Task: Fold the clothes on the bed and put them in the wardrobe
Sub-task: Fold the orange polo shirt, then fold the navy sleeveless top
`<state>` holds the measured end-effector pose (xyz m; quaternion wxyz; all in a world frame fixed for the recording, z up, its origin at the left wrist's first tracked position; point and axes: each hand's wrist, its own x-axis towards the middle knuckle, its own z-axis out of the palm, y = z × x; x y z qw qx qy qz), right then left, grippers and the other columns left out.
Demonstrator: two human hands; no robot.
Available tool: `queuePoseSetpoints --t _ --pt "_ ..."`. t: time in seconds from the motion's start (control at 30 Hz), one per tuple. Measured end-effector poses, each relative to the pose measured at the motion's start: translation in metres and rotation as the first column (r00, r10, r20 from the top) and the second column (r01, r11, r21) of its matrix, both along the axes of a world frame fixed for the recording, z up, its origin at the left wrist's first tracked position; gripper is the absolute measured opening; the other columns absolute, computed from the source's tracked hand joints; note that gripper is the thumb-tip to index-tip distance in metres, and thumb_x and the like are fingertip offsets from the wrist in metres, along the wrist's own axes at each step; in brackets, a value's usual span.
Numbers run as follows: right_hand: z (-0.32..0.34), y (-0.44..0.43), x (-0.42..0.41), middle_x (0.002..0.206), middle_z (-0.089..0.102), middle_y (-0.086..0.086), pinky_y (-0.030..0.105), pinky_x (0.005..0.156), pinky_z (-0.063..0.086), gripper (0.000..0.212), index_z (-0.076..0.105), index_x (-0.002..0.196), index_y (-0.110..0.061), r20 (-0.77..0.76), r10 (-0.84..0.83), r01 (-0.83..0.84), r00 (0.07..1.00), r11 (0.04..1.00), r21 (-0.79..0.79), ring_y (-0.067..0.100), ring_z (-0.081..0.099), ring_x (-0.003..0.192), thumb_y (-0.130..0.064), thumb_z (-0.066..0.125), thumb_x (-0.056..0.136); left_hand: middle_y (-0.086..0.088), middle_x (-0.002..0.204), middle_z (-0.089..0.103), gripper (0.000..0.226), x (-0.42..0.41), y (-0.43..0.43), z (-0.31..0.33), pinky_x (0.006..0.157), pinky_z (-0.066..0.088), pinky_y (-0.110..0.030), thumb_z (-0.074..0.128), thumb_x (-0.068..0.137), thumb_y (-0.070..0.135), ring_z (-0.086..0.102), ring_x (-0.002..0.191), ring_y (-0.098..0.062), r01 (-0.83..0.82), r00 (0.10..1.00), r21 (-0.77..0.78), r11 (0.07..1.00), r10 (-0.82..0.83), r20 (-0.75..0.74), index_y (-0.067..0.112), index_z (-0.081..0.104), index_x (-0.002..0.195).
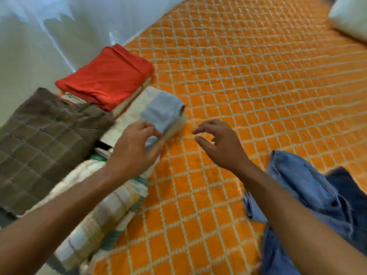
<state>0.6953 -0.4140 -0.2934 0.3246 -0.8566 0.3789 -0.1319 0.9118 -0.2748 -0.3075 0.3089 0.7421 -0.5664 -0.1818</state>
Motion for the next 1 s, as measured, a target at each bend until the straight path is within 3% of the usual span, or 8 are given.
queuePoseSetpoints --t 0.13,0.23,0.33,0.5,0.67,0.8,0.87,1.0 --pt "-0.001 0.035 -0.145 0.117 0.062 0.003 0.041 0.091 0.047 0.02 0.072 0.114 -0.025 -0.278 -0.186 0.215 0.942 0.974 0.076 0.025 0.058 0.112 -0.03 0.068 0.096 -0.001 0.108 0.065 0.018 -0.109 0.016 0.0 0.09 0.038 -0.028 0.065 0.086 0.026 0.058 0.108 -0.023 0.085 0.991 0.039 0.996 -0.08 -0.104 0.019 0.073 0.1" --pt "0.0 0.077 -0.256 0.131 0.059 0.004 0.046 0.097 0.046 0.03 0.069 0.121 -0.026 -0.544 -0.305 0.369 0.782 0.929 0.008 0.03 0.055 0.121 -0.037 0.065 0.094 -0.002 0.114 0.064 0.015 -0.199 0.035 -0.009 0.089 0.041 -0.033 0.069 0.092 0.021 0.059 0.101 -0.026 0.203 0.959 0.249 0.947 -0.142 -0.244 0.02 0.07 0.107" --pt "0.001 0.125 -0.348 0.151 0.05 0.005 0.047 0.107 0.04 0.051 0.067 0.129 -0.027 -0.723 -0.266 0.273 0.638 0.956 -0.11 0.027 0.046 0.14 -0.054 0.057 0.087 -0.002 0.127 0.059 0.034 -0.289 0.059 -0.019 0.088 0.038 -0.027 0.069 0.092 0.029 0.06 0.107 -0.028 0.311 0.922 0.392 0.866 -0.176 -0.345 0.018 0.063 0.124" --pt "0.006 0.172 -0.432 0.17 0.014 -0.003 0.059 0.115 0.03 0.071 0.04 0.15 -0.044 -0.639 -0.263 0.232 0.723 0.963 -0.134 0.024 0.023 0.153 -0.068 0.059 0.086 0.008 0.128 0.058 0.068 -0.417 0.081 -0.028 0.099 0.044 -0.021 0.085 0.079 0.026 0.059 0.114 -0.002 0.428 0.827 0.433 0.793 -0.15 -0.542 0.026 0.045 0.134" --pt "0.006 0.182 -0.504 0.158 0.034 -0.005 0.051 0.108 0.033 0.087 0.024 0.155 -0.047 -0.63 -0.379 0.424 0.678 0.902 -0.087 0.027 0.042 0.137 -0.08 0.055 0.081 -0.006 0.149 0.047 0.125 -0.471 0.081 -0.032 0.109 0.039 -0.033 0.086 0.051 0.069 0.046 0.135 -0.02 0.219 0.921 0.454 0.864 -0.029 -0.388 0.012 0.035 0.15" --pt "-0.002 0.2 -0.545 0.145 0.046 -0.004 0.046 0.101 0.038 0.081 0.043 0.147 -0.036 -0.6 -0.405 0.403 0.69 0.904 -0.147 0.027 0.047 0.128 -0.076 0.062 0.079 -0.006 0.154 0.04 0.116 -0.48 0.08 -0.034 0.101 0.032 -0.022 0.094 0.064 0.032 0.041 0.131 -0.012 0.172 0.935 0.484 0.858 0.011 -0.353 0.009 0.024 0.154" --pt "-0.006 0.208 -0.558 0.14 0.048 -0.002 0.046 0.1 0.038 0.074 0.052 0.139 -0.033 -0.551 -0.433 0.416 0.713 0.895 -0.165 0.026 0.047 0.127 -0.073 0.065 0.078 -0.005 0.154 0.041 0.118 -0.482 0.08 -0.041 0.102 0.035 -0.026 0.094 0.063 0.033 0.042 0.137 -0.02 0.145 0.94 0.508 0.849 0.042 -0.337 0.012 0.024 0.156" --pt "-0.008 0.216 -0.561 0.165 0.021 0.008 0.056 0.115 0.025 0.095 0.036 0.151 -0.04 -0.481 -0.505 0.48 0.717 0.858 -0.184 0.035 0.021 0.15 -0.076 0.071 0.07 0.0 0.138 0.05 0.101 -0.488 0.079 -0.044 0.092 0.039 -0.028 0.092 0.069 0.029 0.049 0.121 -0.019 0.086 0.935 0.543 0.835 0.121 -0.334 0.012 0.035 0.15"
